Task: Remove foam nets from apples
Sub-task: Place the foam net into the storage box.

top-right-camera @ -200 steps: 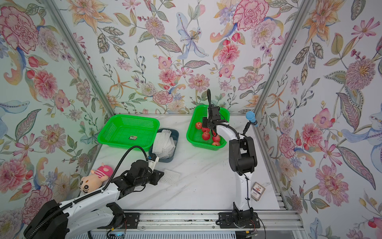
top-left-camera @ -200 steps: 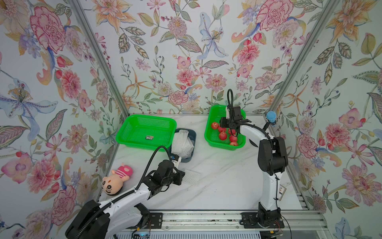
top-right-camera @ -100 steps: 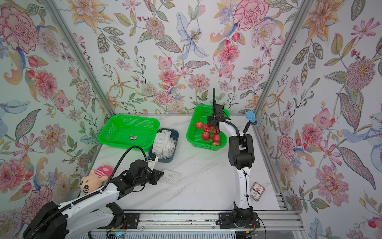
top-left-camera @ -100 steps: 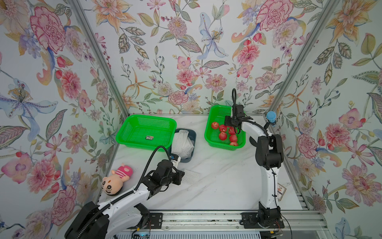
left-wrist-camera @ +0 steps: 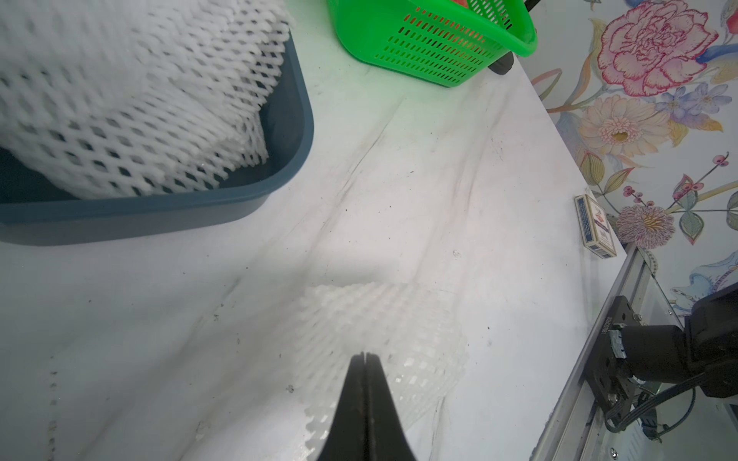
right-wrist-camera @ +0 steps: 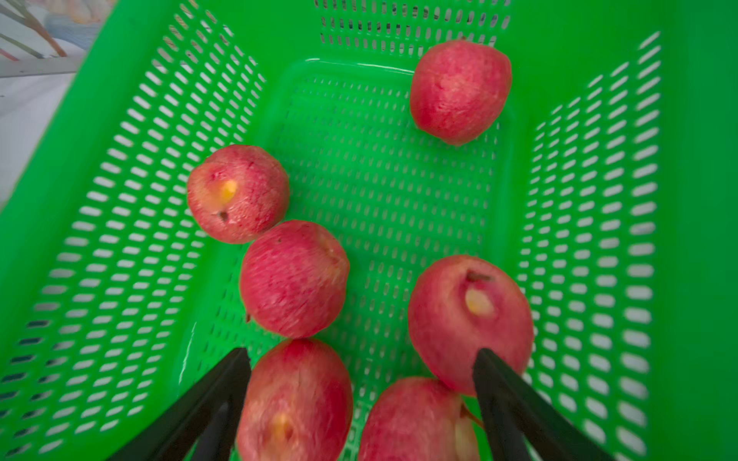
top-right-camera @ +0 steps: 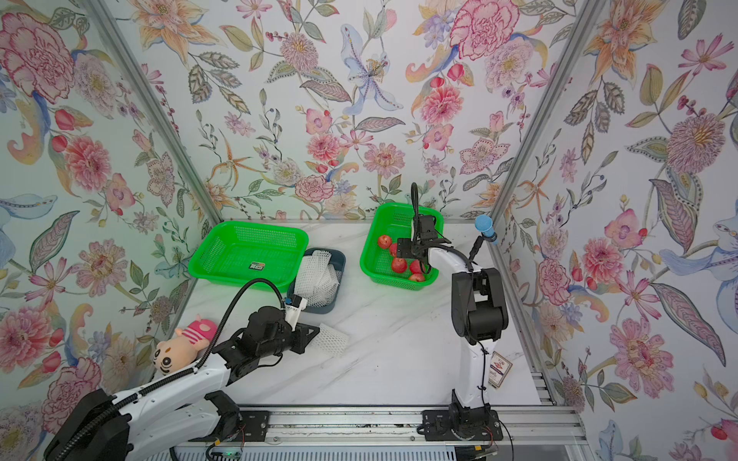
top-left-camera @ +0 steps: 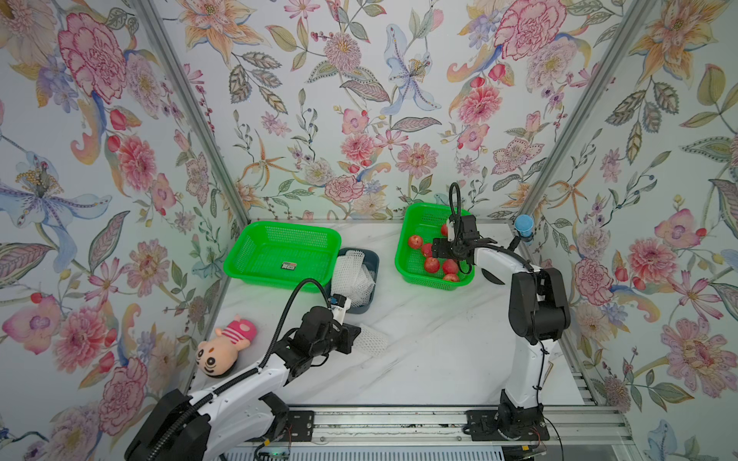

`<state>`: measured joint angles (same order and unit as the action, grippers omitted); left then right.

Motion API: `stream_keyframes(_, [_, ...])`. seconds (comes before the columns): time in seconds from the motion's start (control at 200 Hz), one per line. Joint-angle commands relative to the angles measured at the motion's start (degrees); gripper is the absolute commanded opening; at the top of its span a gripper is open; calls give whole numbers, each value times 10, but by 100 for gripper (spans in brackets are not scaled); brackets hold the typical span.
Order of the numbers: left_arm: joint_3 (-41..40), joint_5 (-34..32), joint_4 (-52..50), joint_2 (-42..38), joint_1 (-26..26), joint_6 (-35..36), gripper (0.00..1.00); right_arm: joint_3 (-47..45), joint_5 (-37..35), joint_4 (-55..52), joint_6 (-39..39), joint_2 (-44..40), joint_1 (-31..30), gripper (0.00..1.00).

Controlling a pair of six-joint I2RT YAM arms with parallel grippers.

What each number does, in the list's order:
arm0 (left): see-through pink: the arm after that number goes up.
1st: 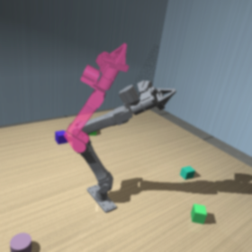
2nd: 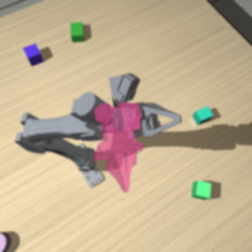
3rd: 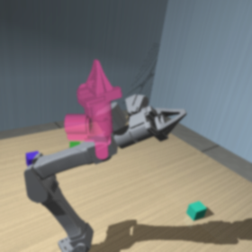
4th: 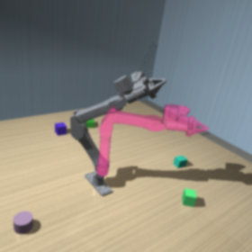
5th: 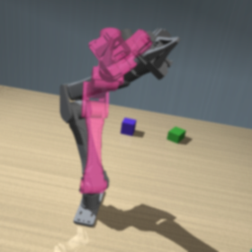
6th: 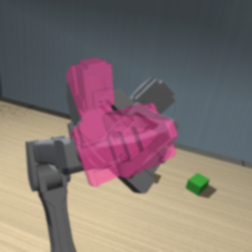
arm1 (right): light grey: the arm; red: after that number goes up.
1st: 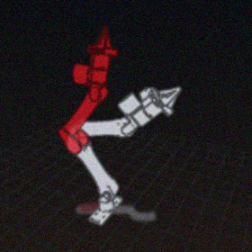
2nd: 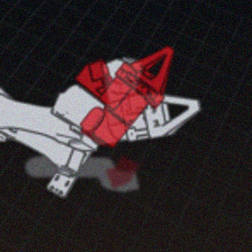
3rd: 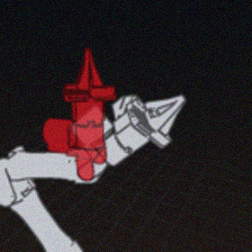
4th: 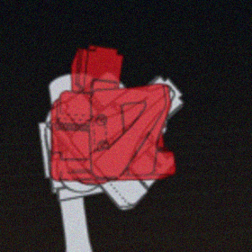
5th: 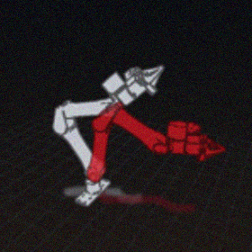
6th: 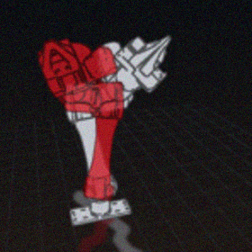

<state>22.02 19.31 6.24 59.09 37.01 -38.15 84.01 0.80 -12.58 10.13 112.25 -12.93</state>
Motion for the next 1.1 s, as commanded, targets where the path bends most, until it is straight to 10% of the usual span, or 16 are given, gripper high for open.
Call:
stream_keyframes(0.0, [3,-1,6,-7,-5,-15,0,-44,30,37,-26,-79,-25,92])
stream_keyframes(0.53, [214,4,-62,39,-36,14,0,-212,124,79,-74,-263,-100,99])
stream_keyframes(0.981, [282,-29,-34,157,-147,24,0,-203,168,108,-76,-220,-143,100])
stream_keyframes(1.096, [266,-26,-17,172,-165,22,0,-175,188,119,-66,-186,-164,88])
